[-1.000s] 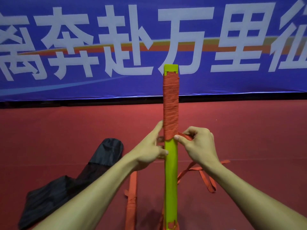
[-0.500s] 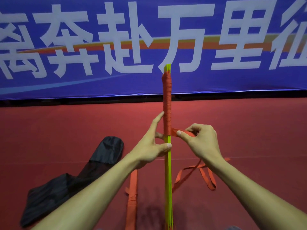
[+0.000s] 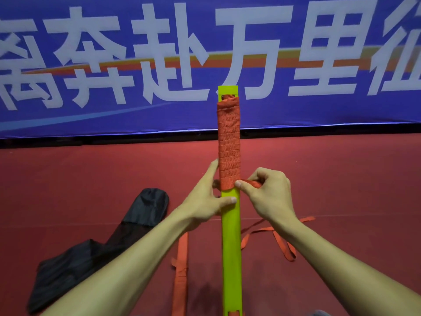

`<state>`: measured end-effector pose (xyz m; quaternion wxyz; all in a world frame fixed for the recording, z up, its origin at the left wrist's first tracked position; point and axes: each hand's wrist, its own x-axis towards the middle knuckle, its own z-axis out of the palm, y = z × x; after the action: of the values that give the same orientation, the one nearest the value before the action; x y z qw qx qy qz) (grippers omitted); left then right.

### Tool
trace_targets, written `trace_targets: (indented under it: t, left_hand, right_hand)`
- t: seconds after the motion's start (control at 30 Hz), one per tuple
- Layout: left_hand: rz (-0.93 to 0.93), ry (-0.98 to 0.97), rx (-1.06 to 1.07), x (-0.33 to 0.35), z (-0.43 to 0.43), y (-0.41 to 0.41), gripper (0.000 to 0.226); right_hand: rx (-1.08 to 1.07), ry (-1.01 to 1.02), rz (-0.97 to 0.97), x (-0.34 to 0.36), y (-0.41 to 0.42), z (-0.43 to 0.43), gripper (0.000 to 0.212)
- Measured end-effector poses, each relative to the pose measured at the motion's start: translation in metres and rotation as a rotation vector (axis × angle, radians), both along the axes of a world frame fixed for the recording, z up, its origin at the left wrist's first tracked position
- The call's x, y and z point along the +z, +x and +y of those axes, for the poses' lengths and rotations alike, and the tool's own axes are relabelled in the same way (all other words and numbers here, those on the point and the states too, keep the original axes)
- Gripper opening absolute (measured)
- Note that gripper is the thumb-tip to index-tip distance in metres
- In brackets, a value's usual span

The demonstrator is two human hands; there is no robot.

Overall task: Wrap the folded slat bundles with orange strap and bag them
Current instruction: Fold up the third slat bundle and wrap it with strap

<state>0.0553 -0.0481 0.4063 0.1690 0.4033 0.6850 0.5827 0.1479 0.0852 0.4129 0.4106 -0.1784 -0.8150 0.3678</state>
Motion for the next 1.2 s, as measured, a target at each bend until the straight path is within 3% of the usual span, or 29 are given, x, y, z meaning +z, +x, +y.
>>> trace_targets:
  t: [0.13, 0.27, 0.43, 0.87, 1.03, 1.2]
  left_hand:
    - [-0.158, -0.039, -0.200, 0.002, -0.008, -0.002, 0.101]
    - [-0.194, -0.026, -0.258, 0.000, -0.012, -0.004, 0.105]
    - [-0.147, 0.005, -0.115, 0.004, -0.008, 0.004, 0.105]
    - [0.031, 0.008, 0.204, 0.001, 0.002, 0.004, 0.114]
    - [-0.066, 0.060, 0.057, 0.006, 0.002, 0.005, 0.083]
    - [-0.191, 0.006, -0.158, 0.005, -0.003, 0.000, 0.102]
  right_hand:
    - [0.007, -0.051, 0.009, 0.000, 0.004, 0.006, 0.030]
    - [0.027, -0.030, -0.014, 0.000, 0.005, 0.007, 0.028]
    - [-0.021, -0.063, -0.049, -0.001, 0.005, 0.012, 0.035]
    - [0.033, 0.026, -0.058, 0.003, -0.001, -0.003, 0.026]
    - [0.031, 0.039, -0.054, 0.002, 0.000, -0.001, 0.026]
    - [0.002, 0.002, -0.049, 0.002, 0.002, 0.007, 0.022]
